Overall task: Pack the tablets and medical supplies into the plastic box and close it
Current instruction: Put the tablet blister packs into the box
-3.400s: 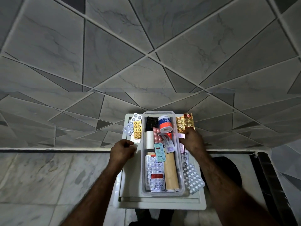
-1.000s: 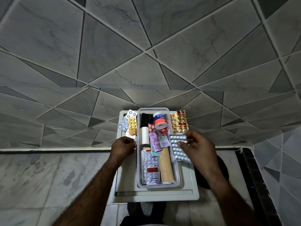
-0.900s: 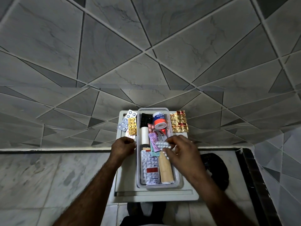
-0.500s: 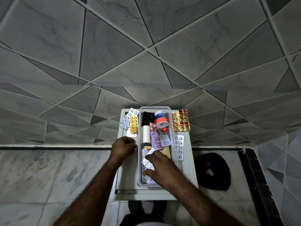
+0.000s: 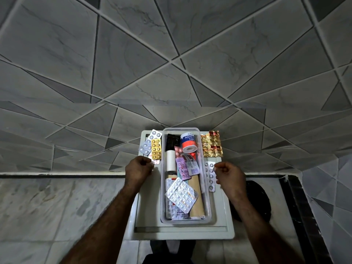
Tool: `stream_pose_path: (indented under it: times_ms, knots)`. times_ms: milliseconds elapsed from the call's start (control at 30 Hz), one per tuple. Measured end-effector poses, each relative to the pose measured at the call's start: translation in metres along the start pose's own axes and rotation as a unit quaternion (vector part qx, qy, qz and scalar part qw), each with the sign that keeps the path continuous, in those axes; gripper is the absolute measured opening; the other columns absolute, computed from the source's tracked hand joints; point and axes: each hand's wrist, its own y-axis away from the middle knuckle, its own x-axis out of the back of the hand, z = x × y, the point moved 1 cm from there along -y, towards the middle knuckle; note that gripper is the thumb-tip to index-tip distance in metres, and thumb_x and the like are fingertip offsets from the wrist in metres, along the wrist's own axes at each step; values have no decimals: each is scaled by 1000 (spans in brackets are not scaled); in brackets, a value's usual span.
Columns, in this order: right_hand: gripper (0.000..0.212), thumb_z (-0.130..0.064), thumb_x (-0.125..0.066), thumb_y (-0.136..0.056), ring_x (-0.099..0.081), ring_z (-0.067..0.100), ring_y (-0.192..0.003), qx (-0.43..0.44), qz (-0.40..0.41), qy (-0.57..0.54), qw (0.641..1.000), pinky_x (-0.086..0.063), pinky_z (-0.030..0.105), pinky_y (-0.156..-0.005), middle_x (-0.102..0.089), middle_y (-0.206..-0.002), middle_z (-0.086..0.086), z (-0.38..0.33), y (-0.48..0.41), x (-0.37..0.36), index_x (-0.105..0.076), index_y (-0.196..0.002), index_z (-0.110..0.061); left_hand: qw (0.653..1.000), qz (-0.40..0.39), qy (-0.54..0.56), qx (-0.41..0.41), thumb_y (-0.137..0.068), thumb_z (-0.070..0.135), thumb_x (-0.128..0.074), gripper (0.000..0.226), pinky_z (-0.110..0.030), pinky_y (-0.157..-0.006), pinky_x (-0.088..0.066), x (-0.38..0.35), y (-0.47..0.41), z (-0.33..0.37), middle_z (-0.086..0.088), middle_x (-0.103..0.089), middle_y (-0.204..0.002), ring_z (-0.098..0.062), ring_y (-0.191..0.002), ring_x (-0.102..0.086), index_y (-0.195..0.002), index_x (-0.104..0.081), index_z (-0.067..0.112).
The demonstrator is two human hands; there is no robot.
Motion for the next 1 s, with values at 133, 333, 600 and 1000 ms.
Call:
stream_pose_path:
  times_ms: [133, 333, 600, 1000]
  knots:
    - [25, -19, -71, -85, -64, 20, -89, -11, -10, 87, 996, -48, 26, -76, -71, -103, 9, 13, -17, -7, -67, -108, -8, 992, 58, -99, -42, -79, 23, -73, 19, -37, -83, -56, 0, -5, 11, -10, -75, -95, -28, -85, -70, -96, -70, 13]
    - [44, -32, -76, -75, -64, 28, -94, 19, -37, 176, 984, -47, 28, -72, -67, -108, 12, 19, -33, -25, -61, -110, -9, 977, 143, -151, -51, -81, 32, -72, 39, -33, -79, -44, 3, -10, 29, -16, -63, -114, -31, -100, -61, -112, -64, 11]
    - [56, -31, -75, -67, -64, 30, -98, 9, -51, 233, 971, -53, 34, -80, -66, -109, 10, 15, -38, -31, -55, -116, -12, 973, 100, -202, -52, -81, 48, -67, 45, -31, -73, -50, -13, -24, 41, -13, -71, -103, -28, -88, -67, -107, -68, 11]
    - [55, -17, -74, -71, -64, 30, -96, -59, -67, 163, 983, -50, 32, -77, -65, -109, 10, 12, -37, -36, -50, -120, -12, 973, 82, -214, 18, -78, 34, -71, 43, -40, -81, -54, -31, -23, 47, -22, -67, -108, -41, -99, -64, -109, -61, 7]
